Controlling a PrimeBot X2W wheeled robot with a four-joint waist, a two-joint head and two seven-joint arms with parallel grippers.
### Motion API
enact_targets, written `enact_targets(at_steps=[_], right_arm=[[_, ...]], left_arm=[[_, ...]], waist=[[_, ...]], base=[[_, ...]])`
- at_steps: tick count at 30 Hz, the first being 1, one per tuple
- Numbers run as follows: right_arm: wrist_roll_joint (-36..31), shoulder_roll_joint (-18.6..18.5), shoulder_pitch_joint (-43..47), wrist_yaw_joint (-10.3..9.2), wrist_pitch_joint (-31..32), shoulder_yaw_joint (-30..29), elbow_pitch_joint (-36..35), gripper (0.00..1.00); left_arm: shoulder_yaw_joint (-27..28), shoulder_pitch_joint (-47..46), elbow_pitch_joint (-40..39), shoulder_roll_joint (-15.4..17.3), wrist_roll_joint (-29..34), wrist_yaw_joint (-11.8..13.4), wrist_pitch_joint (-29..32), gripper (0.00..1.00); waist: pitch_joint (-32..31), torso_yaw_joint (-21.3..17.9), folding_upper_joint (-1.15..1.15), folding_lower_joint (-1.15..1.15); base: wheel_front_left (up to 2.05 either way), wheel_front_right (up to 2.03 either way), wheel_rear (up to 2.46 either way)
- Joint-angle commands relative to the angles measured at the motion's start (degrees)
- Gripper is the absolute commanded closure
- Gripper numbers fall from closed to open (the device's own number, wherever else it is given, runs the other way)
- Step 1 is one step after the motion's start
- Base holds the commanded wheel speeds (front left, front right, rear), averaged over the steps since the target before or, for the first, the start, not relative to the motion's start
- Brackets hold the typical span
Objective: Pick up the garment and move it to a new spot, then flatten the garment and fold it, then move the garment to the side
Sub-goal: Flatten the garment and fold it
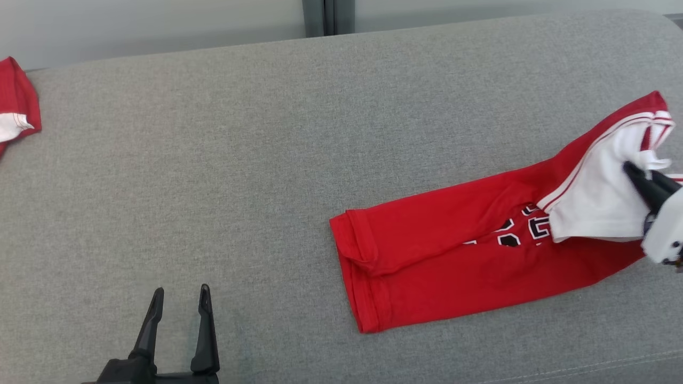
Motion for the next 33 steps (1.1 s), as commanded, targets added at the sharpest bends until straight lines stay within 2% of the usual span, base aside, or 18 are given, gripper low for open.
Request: enact_targets(at_steps=[1,6,11,17,23,29,33], right_arm=[[0.85,1.27,0.36,-0.01,0.41,2.11,-2.13,1.0],[1.21,7.66,0.29,-0.01,1.89,12.5,-6.32,1.0],[-0.64,16.68,0.47,-0.01,0.56,20.19,-1.45,1.0],[-4.01,25.69,0.55,-0.01,-4.77,20.97,7.16,1.0],[-5.88,29.11,-0.62,-0.01,-9.09,19.4,12.62,1.0],[-7.38,30.3,-1.27,-0.01,-11.03,18.51,16.12,1.0],[-8.05,30.74,-1.56,-0.01,-12.7,20.05,17.52,1.0]], left_arm=[[0.06,1.17,-0.03,-0.07,1.06,-0.12,-0.16,0.0],[-1.27,1.36,-0.29,-0.16,0.35,0.56,-0.17,0.0],[-2.19,1.36,-0.19,-0.15,-0.36,1.17,-0.16,0.0],[-2.99,2.28,0.22,-0.16,-0.65,1.42,-0.16,0.0],[-3.87,3.27,0.72,-0.16,-0.74,1.77,-0.16,0.0],[-3.98,4.0,0.71,-0.16,-1.03,2.03,-0.16,0.0],[-4.24,4.31,0.89,-0.16,-1.05,2.05,-0.16,0.0]], waist=[[-1.87,-0.85,0.0,0.0],[-3.89,-0.41,0.0,0.0],[-5.02,1.37,0.0,0.0],[-6.05,3.93,0.0,0.0],[-7.37,5.34,0.0,0.0],[-8.4,5.27,0.0,0.0],[-9.01,4.79,0.0,0.0]], base=[[0.0,0.0,0.0],[0.0,0.0,0.0],[0.0,0.0,0.0],[0.0,0.0,0.0],[0.0,0.0,0.0],[0.0,0.0,0.0],[0.0,0.0,0.0]])
